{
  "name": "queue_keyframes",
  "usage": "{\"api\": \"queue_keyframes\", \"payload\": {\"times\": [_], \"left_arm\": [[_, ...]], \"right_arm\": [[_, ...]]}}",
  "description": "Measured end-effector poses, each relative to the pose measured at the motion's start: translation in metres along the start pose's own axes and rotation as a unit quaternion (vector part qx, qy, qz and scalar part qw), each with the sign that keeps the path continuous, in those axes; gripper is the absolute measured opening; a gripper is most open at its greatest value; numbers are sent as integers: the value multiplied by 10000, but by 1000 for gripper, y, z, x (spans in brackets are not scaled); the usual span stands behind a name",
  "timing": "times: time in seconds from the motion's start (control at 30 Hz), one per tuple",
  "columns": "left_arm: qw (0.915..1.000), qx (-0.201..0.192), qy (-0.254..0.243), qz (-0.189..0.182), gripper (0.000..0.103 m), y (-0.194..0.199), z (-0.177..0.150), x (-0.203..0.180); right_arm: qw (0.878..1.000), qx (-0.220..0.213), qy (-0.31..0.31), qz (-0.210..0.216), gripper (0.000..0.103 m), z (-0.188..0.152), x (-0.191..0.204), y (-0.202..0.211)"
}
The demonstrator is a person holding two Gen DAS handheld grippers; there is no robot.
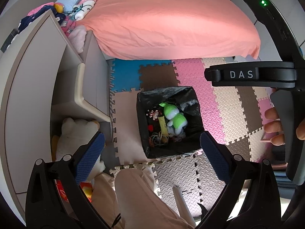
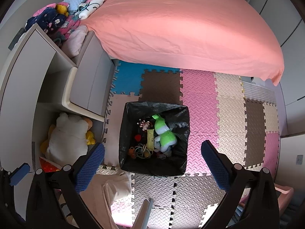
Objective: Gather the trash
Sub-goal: 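Move both open tools back over the desk toward the box and paper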
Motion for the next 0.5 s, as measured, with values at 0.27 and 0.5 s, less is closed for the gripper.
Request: {"api": "queue_keyframes", "payload": {"times": [0.27,0.5], "left_arm": [[9994,-164,294,-35,97,17,0,41],[9973,-423,592,79,97,45,-2,90]], "right_arm": [[9994,-108,323,21,101,11,51,17],[9966,-312,760,69,101,25,116,46]]}}
Point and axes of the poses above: each gripper's, at about its wrist camera, not at the fingertips, and y roughly against the way its jaws point, x to its left, z to its top, the point moved 4 cm from there along -y, roughly the way its jaws point, and after that the axes turned 12 degrees about x, right-handed, at the moved point
